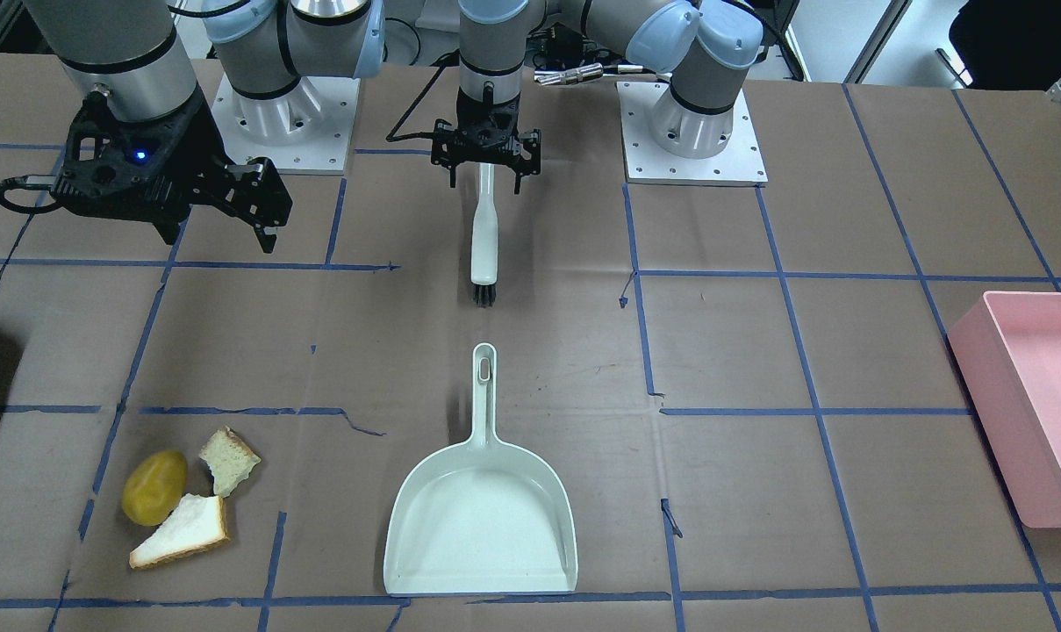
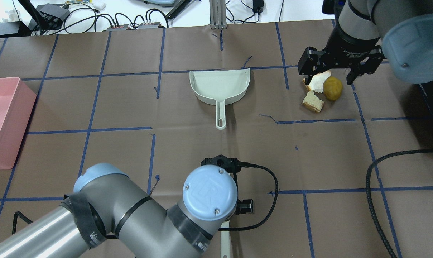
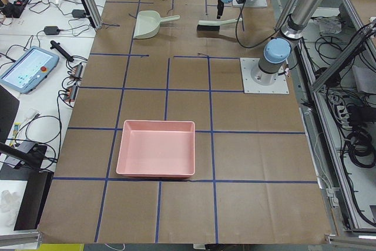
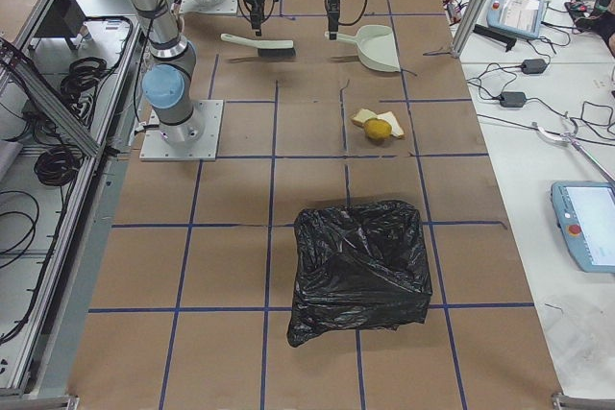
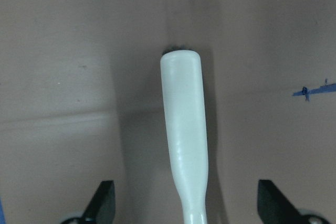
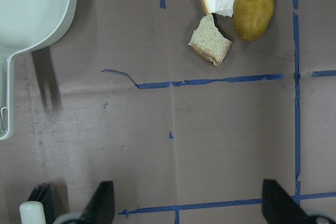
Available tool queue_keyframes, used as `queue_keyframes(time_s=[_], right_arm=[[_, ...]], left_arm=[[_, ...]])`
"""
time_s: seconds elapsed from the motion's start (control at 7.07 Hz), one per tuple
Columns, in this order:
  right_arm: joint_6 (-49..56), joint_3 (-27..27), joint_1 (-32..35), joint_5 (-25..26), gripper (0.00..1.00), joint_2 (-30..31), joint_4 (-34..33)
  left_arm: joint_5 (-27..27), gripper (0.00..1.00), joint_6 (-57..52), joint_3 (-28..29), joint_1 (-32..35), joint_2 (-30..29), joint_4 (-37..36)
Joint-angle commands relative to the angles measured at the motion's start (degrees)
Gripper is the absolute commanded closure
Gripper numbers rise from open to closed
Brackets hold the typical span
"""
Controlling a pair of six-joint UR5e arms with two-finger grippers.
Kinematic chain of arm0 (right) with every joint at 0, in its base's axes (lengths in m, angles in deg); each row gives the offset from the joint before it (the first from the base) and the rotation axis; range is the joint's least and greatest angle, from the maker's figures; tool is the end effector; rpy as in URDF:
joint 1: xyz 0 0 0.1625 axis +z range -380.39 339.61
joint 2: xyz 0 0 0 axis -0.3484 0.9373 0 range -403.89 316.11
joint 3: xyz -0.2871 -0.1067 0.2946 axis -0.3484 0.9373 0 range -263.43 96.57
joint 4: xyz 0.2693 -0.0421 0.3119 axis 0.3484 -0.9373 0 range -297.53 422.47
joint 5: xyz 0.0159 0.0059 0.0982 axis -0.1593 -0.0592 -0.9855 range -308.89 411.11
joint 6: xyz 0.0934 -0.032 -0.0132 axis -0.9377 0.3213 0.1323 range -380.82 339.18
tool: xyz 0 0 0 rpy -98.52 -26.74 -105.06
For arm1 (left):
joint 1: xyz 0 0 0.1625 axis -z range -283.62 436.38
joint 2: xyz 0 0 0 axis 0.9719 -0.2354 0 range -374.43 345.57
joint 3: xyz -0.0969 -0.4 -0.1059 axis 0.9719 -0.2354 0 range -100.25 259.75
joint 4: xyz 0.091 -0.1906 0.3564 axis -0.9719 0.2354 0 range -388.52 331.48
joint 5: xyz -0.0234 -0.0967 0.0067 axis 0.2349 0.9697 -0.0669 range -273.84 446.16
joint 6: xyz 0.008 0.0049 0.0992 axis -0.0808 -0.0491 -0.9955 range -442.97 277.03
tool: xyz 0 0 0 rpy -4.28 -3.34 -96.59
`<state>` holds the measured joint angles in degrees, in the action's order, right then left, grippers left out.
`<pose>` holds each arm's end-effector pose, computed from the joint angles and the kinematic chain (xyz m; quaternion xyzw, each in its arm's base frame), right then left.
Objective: Sweep and dump trash in nearest bin
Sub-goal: 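Move the left gripper down toward the white brush handle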
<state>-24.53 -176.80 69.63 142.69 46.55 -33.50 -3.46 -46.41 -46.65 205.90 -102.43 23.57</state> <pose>0.1307 -0.4932 0.4733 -0.0326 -0.9990 0.0269 0.0130 -0.3670 -0.2345 0.2723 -0.0259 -0.9992 0.0221 0.0215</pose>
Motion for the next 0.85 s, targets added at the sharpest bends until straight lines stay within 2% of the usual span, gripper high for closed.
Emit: queue_keyframes(time_s=[0.0, 0.28, 0.57, 0.71], right_arm=[[0.0, -0.1, 0.1, 0.0, 0.00, 0.0, 0.0], [0.0, -0.1, 0.1, 0.0, 0.00, 0.0, 0.0], [-0.1, -0.1, 0.1, 0.0, 0.00, 0.0, 0.0], [-0.1, -0.1, 0.1, 0.0, 0.00, 0.0, 0.0]], left_arm=[[-0.2, 0.01, 2.6, -3.7, 1.6, 1.2, -2.8], [-0.4, 0.01, 2.4, -6.9, 1.8, 1.0, -9.4], [-0.3, 0.01, 2.5, -7.0, 2.9, 0.0, -9.3], [-0.6, 0.01, 2.5, -7.0, 5.8, -0.2, -9.4]])
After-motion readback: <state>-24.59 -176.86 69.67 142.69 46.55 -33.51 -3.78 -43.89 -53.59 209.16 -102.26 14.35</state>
